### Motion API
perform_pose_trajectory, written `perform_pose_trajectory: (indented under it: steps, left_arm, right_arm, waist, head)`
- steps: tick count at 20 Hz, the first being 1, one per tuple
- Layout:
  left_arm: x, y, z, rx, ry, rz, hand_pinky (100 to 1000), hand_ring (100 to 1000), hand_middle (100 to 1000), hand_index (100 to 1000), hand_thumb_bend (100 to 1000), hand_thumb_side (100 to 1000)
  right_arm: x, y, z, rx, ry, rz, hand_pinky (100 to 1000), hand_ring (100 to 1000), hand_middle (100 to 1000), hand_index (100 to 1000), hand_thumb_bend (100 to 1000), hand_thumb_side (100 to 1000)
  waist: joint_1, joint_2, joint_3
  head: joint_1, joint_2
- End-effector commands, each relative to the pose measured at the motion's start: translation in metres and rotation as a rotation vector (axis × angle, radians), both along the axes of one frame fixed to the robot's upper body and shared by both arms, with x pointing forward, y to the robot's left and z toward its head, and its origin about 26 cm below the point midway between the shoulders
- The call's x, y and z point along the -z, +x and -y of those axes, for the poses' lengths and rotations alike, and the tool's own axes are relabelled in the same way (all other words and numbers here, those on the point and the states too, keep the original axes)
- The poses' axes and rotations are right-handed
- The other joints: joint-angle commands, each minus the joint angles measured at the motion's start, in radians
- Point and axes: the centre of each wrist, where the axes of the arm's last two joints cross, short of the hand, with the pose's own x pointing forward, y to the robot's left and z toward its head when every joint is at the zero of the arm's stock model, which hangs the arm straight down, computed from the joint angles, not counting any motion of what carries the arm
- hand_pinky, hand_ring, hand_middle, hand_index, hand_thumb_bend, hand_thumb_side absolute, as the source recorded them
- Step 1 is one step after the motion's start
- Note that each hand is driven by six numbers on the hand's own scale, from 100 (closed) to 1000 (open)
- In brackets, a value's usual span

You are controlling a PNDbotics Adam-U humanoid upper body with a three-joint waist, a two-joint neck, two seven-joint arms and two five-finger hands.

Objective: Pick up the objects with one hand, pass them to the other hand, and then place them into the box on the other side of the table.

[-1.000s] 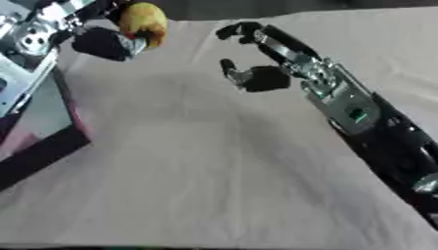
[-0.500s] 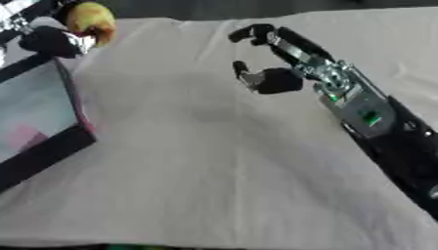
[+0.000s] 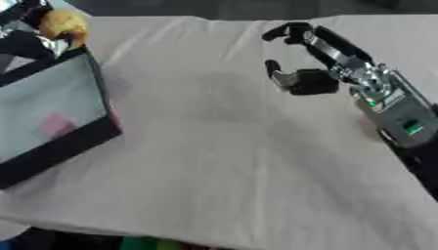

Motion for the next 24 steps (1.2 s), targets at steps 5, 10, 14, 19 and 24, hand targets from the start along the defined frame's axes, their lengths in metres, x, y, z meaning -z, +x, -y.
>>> perform_pose_trajectory:
  steps: [5, 10, 14, 19, 24]
  left_arm:
    - [-0.001, -0.002, -0.051, -0.161, 0.023, -0.003, 750, 579, 465, 497, 171, 100]
    - [0.017, 0.009, -0.062, -0.208, 0.083, -0.043, 753, 599, 493, 536, 204, 100]
    - [0.031, 0.015, -0.065, -0.199, 0.129, -0.068, 768, 627, 534, 592, 309, 100]
    - [0.043, 0.02, -0.07, -0.215, 0.2, -0.081, 850, 771, 717, 801, 666, 511]
    - [0.045, 0.023, -0.072, -0.236, 0.241, -0.059, 881, 825, 780, 876, 790, 710]
  right_arm:
    - [-0.013, -0.004, 0.004, 0.003, -0.018, 0.042, 929, 949, 816, 843, 100, 296]
    - [-0.011, -0.005, 0.001, -0.01, -0.026, 0.044, 929, 950, 817, 845, 100, 293]
    - [-0.011, -0.006, 0.002, -0.005, -0.019, 0.047, 929, 949, 816, 844, 100, 298]
    - [-0.011, -0.006, 0.0, -0.011, -0.022, 0.049, 929, 949, 816, 843, 100, 312]
    - [-0.014, -0.007, -0.001, -0.015, -0.021, 0.054, 929, 950, 816, 842, 100, 313]
  waist:
    - [-0.005, -0.023, 0.006]
    - [-0.014, -0.023, 0.008]
    - [-0.018, -0.02, 0.005]
    - [-0.02, -0.012, -0.003]
    - [-0.018, -0.004, -0.006]
  head:
    - [0.026, -0.008]
    - [0.044, -0.01]
    - [0.042, -0.019]
    - [0.012, -0.034]
    - [-0.031, -0.042]
